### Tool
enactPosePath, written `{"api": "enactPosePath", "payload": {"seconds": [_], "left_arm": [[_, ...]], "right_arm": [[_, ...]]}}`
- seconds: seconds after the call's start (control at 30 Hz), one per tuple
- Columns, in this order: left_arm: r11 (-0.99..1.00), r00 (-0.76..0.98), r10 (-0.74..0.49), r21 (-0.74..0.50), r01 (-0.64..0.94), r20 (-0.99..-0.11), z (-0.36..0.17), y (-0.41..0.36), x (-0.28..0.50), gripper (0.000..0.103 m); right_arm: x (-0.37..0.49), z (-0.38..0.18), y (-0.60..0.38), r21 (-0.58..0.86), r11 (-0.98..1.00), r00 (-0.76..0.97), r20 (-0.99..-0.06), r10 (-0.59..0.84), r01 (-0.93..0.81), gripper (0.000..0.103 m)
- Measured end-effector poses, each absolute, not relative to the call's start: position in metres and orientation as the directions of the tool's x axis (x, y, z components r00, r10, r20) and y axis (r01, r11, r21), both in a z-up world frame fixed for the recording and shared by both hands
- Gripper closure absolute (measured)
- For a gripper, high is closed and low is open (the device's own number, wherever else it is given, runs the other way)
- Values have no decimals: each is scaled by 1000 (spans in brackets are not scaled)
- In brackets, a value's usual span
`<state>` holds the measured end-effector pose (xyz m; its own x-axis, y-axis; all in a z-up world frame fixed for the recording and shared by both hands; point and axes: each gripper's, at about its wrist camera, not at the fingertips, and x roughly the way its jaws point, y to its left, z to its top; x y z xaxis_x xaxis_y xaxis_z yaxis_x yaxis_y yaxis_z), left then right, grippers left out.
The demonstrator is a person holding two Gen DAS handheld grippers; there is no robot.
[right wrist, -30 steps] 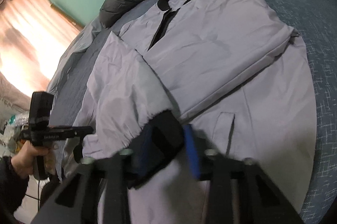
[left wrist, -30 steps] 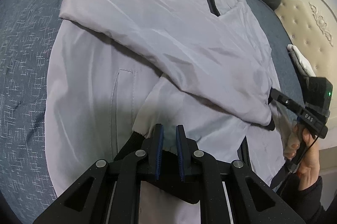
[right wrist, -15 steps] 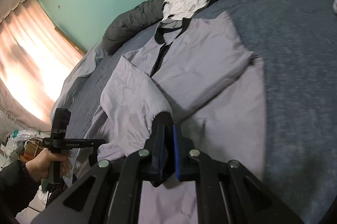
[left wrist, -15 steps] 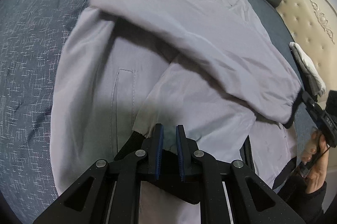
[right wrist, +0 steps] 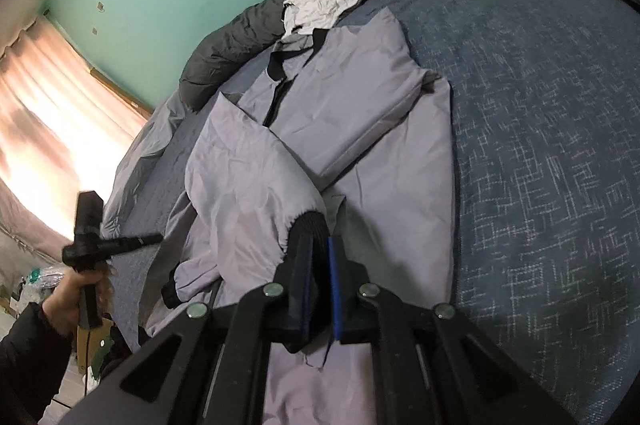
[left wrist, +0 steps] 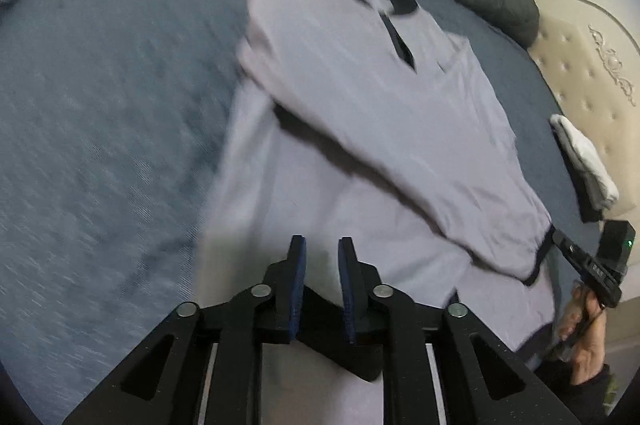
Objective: Fold clothes
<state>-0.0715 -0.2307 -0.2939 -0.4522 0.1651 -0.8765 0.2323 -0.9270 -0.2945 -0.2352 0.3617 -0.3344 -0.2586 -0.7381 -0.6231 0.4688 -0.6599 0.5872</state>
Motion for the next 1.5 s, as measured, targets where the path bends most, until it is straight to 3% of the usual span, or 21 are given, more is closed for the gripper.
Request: {"api": "enactPosePath", "payload": {"seconds": [0.27, 0.63, 0.97, 1.2, 1.5], "left_arm": [[-940, -429, 60, -195, 280, -901, -301, -251, -112, 76], [-955, -457, 63, -186, 229, -887, -337, -224, -181, 76], [-987, -457, -79, 5, 162, -886, -354, -209, -235, 76], [-980, -493, -145, 57, 189, -858, -353, -212, -235, 76], [-993, -525, -50, -16, 121, -849, -350, -201, -239, 76]], "right_arm": [[-236, -336, 371, 580, -683, -276, -636, -720, 445, 96], [-240, -337, 378, 576, -698, -292, -642, -708, 426, 96], [-241, -344, 375, 573, -703, -274, -659, -701, 421, 95], [-239, -344, 373, 570, -703, -269, -661, -700, 425, 95], [-237, -344, 370, 561, -708, -269, -669, -693, 428, 95]]}}
